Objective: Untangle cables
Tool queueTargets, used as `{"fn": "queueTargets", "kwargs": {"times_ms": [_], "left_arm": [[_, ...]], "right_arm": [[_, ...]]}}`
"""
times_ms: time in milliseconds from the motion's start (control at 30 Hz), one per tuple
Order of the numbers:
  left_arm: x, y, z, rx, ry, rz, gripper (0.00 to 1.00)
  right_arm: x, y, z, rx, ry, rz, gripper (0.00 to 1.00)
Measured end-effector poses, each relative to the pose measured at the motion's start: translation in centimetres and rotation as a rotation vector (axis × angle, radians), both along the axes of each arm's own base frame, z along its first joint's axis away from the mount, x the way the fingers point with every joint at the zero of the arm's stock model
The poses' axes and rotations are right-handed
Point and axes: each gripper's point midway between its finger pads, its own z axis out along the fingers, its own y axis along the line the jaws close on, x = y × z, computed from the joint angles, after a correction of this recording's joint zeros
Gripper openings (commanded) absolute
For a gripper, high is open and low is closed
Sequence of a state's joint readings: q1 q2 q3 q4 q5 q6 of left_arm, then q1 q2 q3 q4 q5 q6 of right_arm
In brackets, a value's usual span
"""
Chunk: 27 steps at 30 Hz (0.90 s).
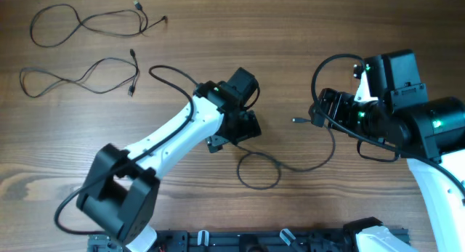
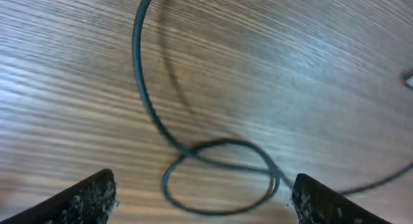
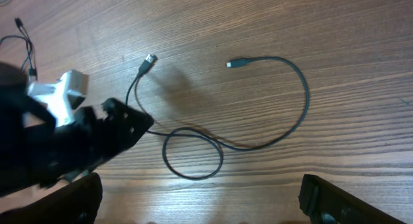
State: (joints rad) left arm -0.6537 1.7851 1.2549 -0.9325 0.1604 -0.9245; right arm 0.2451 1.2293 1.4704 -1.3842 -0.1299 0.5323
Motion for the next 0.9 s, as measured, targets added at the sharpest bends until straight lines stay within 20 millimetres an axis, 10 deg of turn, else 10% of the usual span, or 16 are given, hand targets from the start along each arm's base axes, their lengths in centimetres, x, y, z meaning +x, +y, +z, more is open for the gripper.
{"fn": "queueTargets", "kwargs": {"times_ms": [167, 633, 900], "left_arm": [[0.8, -0.5, -1.8, -0.002, -0.006, 0.042, 0.45], [0.0, -0.5, -3.7, 0.029, 0.035, 0.041, 0.59], [-0.1, -1.5, -4.1, 0.017, 0.020, 0.023, 0.06]], "right_arm": [[0.1, 0.0, -0.1, -0.001, 0.003, 0.000, 1.00], [0.1, 0.0, -0.1, 0.000, 0.002, 0.000, 1.00], [0.1, 0.1, -0.1, 0.006, 0.004, 0.003, 1.00]]}}
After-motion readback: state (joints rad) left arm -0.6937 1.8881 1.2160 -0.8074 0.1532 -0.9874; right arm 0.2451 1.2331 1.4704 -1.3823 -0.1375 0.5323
